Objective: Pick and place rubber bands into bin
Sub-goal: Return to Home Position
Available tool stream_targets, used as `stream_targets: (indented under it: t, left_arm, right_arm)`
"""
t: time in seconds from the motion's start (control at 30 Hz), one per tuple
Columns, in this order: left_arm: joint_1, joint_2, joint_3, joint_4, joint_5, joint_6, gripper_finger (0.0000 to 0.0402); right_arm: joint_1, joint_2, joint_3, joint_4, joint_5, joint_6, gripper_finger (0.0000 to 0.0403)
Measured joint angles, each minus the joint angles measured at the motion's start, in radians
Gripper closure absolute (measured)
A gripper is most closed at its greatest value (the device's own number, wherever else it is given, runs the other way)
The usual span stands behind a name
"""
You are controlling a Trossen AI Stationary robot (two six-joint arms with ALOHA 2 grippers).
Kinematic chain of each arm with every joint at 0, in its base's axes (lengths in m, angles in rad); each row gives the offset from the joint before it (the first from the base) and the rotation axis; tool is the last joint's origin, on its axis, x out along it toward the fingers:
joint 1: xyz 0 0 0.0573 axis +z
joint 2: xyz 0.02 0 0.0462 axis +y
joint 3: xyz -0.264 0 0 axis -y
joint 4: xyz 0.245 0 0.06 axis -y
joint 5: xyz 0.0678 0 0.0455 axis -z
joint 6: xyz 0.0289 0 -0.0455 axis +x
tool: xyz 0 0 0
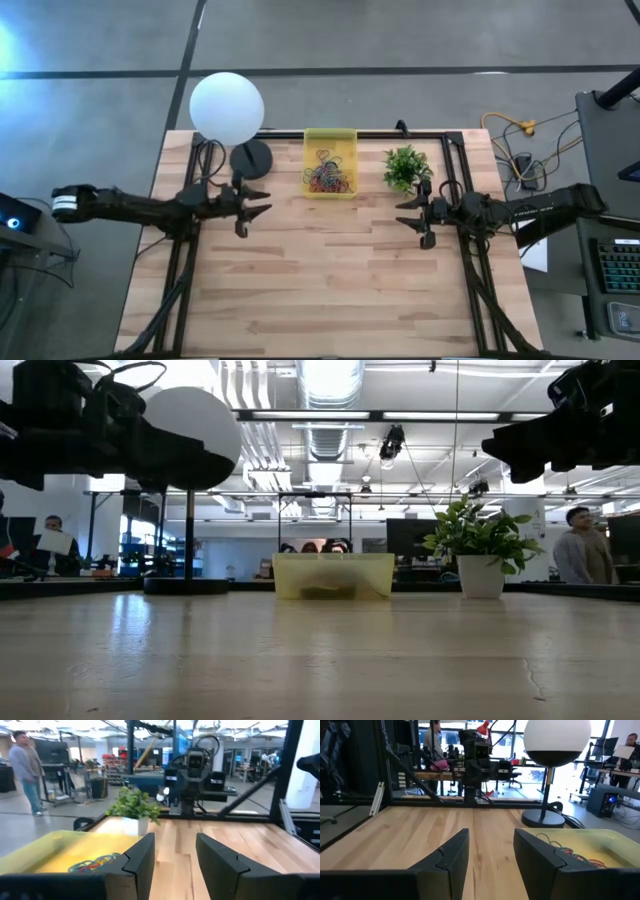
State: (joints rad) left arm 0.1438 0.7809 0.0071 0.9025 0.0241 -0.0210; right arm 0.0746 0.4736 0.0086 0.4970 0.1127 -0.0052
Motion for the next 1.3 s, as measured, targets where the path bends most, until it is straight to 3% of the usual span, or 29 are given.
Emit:
stream_targets:
  t: [0.53,0.87,1.13,1.3]
  left_arm:
    - [-0.027,-0.416,0.000,-0.470,-0.008,0.002,0.0272]
    - [-0.027,-0.639,-0.001,-0.679,-0.025,-0.001,0.0272]
    - [-0.027,-0.748,-0.002,-0.809,-0.096,-0.081,0.0272]
    - [-0.043,-0.746,-0.002,-0.819,-0.086,-0.066,0.0272]
  right_arm:
    - [0.004,-0.002,0.000,-0.007,-0.005,-0.001,0.0269]
    - [0.004,-0.002,0.000,-0.019,-0.006,0.003,0.0275]
    - [0.004,-0.002,0.000,-0.020,0.022,0.019,0.0275]
    - [0.004,-0.001,0.001,-0.024,0.026,0.025,0.0275]
